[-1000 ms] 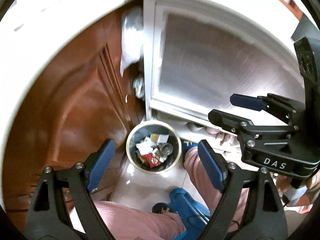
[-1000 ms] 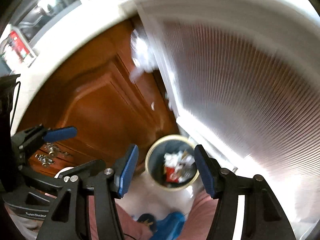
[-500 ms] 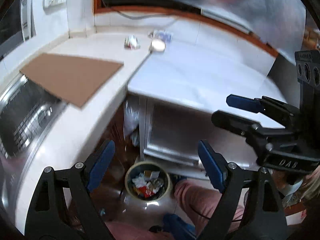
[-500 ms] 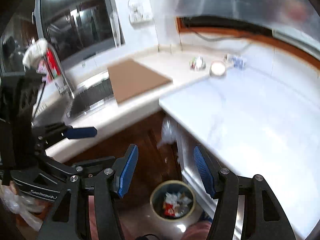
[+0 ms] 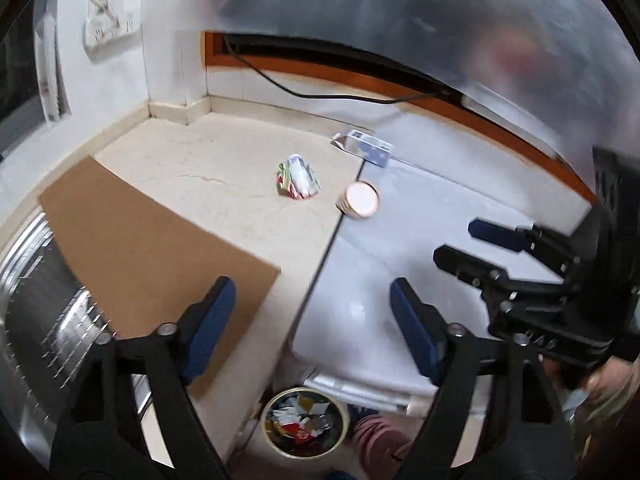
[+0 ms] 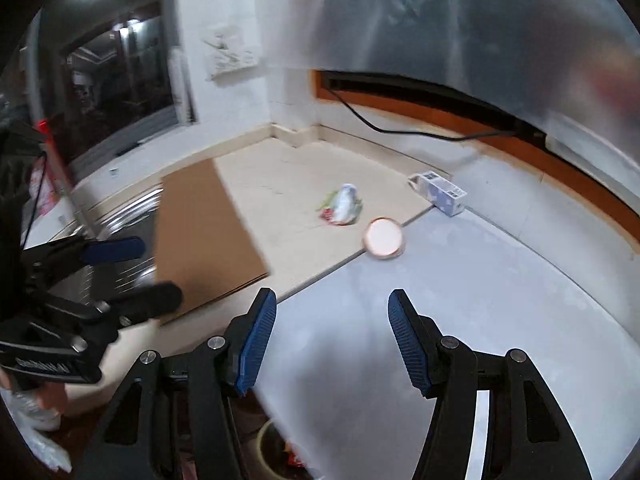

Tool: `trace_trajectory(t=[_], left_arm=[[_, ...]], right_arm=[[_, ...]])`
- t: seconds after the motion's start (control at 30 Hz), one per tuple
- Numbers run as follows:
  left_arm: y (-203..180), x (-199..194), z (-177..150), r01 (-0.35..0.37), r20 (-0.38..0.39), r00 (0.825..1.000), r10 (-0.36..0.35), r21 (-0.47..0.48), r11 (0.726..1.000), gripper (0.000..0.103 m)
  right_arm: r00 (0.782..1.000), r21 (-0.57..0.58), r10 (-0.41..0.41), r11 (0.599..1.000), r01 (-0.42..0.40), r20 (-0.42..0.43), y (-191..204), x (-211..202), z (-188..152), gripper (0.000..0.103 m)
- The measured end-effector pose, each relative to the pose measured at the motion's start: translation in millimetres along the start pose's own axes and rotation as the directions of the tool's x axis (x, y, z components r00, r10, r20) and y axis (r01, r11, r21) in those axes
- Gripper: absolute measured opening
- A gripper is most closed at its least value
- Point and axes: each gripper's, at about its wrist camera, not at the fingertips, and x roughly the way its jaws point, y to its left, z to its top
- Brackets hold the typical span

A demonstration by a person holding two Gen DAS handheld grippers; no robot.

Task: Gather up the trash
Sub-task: 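Raise both tools back up toward the counter of trash, then grasp the green snack packet with the left tool while the right tool grasps the orange-rimmed cup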

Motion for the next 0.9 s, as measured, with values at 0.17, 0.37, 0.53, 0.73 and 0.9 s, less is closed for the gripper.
trace_trajectory(t=[0.17,0.37,0.53,0.73,0.9], left_arm=[[24.8,67.5,36.8,-0.008,-0.028,1.0,0.005,-0.083,0.996,0.06],[57.7,148.7,60.9,-0.013,-0.097,0.995,-0.008,-0.211,0.977,0.048],[72.8,190.1,68.4,0.046,-0.112,0.99,-0.087,-0.328,0.944,0.048],[75.6,212.6,74.4,0.058,-0.111,0.988,-0.107,-0.372,0.926,0.048],[78.3,230.6,82.8,0.047,-0.129,0.986,-0.104,-0.382,0.923,0.041]], right_arm=[[0.999,0.07,0.005,0.998,-0.001,-0.052,-38.9,79.5,24.8,0.06],[0.997,0.1,-0.011,0.995,0.02,-0.081,-64.3,152.1,38.8,0.06],[0.995,0.147,0.021,0.989,-0.006,-0.099,-79.1,189.2,43.1,0.06],[0.994,0.151,0.034,0.988,-0.018,-0.102,-79.0,205.9,44.1,0.06],[0.993,0.143,0.035,0.99,-0.019,-0.112,-79.0,213.5,44.6,0.052]])
